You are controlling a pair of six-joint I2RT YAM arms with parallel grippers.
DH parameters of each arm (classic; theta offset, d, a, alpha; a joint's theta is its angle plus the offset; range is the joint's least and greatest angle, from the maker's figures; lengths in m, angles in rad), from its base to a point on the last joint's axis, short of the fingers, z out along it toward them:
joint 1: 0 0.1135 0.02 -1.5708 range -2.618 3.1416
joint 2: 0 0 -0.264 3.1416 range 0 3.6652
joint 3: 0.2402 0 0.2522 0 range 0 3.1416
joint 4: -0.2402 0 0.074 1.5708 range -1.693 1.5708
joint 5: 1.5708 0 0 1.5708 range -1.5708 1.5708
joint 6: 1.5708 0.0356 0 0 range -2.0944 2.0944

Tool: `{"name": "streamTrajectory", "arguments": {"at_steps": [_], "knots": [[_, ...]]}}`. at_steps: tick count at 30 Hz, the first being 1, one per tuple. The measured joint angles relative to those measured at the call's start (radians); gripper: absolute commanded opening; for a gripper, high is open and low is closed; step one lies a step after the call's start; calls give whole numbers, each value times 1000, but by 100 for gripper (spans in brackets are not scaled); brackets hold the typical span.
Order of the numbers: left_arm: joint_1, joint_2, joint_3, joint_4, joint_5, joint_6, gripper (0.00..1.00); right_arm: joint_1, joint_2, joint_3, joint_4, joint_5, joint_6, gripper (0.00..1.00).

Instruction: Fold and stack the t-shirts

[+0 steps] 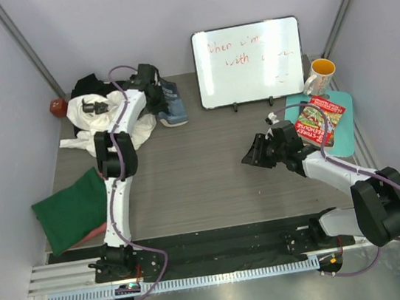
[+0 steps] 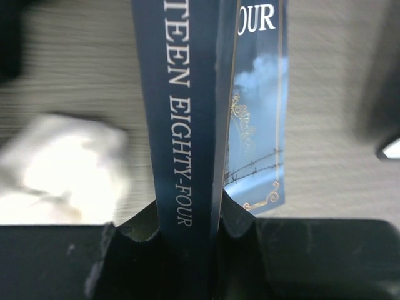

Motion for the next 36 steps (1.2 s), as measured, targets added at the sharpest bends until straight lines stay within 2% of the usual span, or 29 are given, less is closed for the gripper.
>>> {"name": "streamTrajectory", "arguments": {"at_steps": [5, 11, 12, 13, 14, 15, 17, 18, 29, 31, 36], "knots": [[-60, 32, 11, 11, 32, 4, 0, 0, 2, -2, 4, -3, 0, 41], [-64, 44, 12, 17, 58, -14, 2, 0, 2, -10, 11, -3, 0, 41], [-63, 44, 12, 18, 60, -16, 8, 0, 2, -11, 12, -4, 0, 41], [-63, 44, 12, 18, 60, -16, 26, 0, 2, -11, 12, -4, 0, 41], [-63, 44, 12, 18, 60, -16, 34, 0, 2, -11, 13, -4, 0, 41], [-63, 44, 12, 18, 59, -16, 50, 0, 2, -11, 13, -4, 0, 41], [-62, 44, 12, 16, 48, -10, 64, 0, 2, -11, 13, -5, 0, 41], [-61, 44, 8, 16, 36, -8, 67, 0, 2, -11, 13, -6, 0, 41], [-47, -12, -107, 57, -89, -11, 79, 0, 2, -13, 13, -11, 0, 41], [-43, -29, -121, 53, -103, -12, 86, 0, 2, -13, 13, -10, -2, 41], [-35, -115, -145, 53, -109, -13, 89, 0, 1, -15, 21, -6, -2, 43]]}}
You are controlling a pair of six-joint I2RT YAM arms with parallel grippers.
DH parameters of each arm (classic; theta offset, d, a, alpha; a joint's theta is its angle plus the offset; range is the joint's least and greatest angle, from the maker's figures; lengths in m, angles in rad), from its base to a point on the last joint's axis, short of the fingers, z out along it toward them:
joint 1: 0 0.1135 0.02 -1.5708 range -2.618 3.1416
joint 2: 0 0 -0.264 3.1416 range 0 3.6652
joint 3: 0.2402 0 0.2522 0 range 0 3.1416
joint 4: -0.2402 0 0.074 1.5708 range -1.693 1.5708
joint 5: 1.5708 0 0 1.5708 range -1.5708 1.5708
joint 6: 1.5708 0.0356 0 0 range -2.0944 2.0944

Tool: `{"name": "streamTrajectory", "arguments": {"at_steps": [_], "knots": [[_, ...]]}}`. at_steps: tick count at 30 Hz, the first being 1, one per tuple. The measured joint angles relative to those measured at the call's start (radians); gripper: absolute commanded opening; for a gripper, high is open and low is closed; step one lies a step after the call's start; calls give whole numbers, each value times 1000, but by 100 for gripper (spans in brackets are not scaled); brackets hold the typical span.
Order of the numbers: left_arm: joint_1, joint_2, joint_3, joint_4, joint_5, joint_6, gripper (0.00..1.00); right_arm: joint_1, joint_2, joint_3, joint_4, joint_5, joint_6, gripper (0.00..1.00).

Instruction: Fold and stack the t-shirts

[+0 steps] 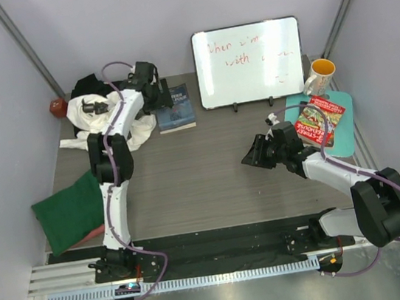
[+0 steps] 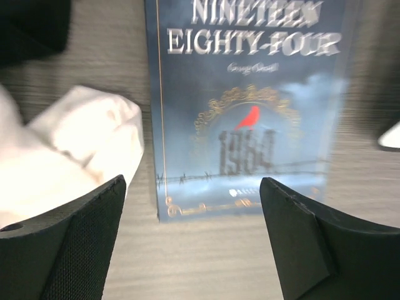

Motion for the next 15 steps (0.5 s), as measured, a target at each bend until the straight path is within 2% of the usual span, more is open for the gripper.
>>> {"name": "streamTrajectory", "arguments": {"at_steps": [4, 8, 12, 15], "knots": [[4, -120, -22, 6, -17, 0, 89, 0, -44, -2, -4, 61, 1, 45], [11, -296, -138, 35, -23, -4, 88, 1, -166, 8, -32, 254, -6, 50], [15, -500, -380, 104, 3, -35, 89, -26, -227, 71, -81, 481, -31, 50], [17, -634, -570, 146, 41, -71, 88, -140, -217, 119, -111, 530, -33, 50]]}}
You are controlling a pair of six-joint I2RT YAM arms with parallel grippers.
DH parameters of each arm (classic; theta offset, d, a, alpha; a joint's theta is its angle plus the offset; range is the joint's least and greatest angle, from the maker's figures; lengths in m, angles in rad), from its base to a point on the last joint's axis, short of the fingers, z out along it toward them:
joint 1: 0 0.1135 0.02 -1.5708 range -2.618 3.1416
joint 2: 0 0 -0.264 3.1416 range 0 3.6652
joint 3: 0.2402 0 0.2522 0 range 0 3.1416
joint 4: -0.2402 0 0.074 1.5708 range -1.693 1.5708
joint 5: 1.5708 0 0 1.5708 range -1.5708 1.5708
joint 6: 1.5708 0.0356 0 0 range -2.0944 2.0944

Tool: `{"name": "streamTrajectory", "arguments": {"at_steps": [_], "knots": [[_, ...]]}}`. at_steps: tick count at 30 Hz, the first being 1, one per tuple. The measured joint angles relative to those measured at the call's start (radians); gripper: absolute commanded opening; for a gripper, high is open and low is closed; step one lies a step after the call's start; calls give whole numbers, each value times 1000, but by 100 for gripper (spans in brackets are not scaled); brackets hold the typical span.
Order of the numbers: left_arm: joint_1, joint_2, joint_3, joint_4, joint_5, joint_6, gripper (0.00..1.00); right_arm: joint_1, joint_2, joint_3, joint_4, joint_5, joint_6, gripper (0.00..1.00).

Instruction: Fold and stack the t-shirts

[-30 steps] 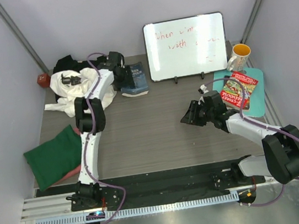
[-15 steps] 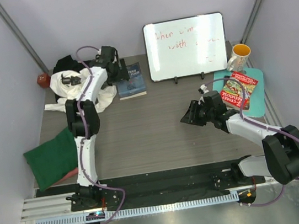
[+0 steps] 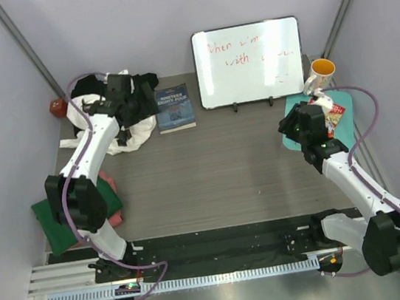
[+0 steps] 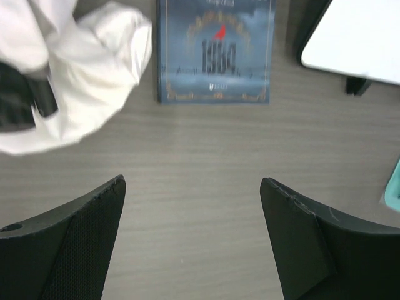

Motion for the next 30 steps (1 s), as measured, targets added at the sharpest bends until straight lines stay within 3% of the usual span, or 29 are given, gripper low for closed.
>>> {"name": "streamTrajectory", "arguments": {"at_steps": [5, 8, 15, 19, 30], "knots": [[-20, -116, -190, 42, 48, -35, 88, -258, 37, 10, -36, 16, 0, 52], [-49, -147, -250, 57, 66, -45, 88, -323, 61, 11, -56, 7, -2, 62], [-91, -205, -339, 86, 89, -60, 88, -483, 181, 22, -48, -62, -2, 65], [-90, -222, -364, 97, 92, -60, 88, -547, 253, 37, -45, -103, 8, 72], [-98, -223, -383, 115, 101, -60, 88, -600, 381, 70, 26, -163, 48, 73]]}}
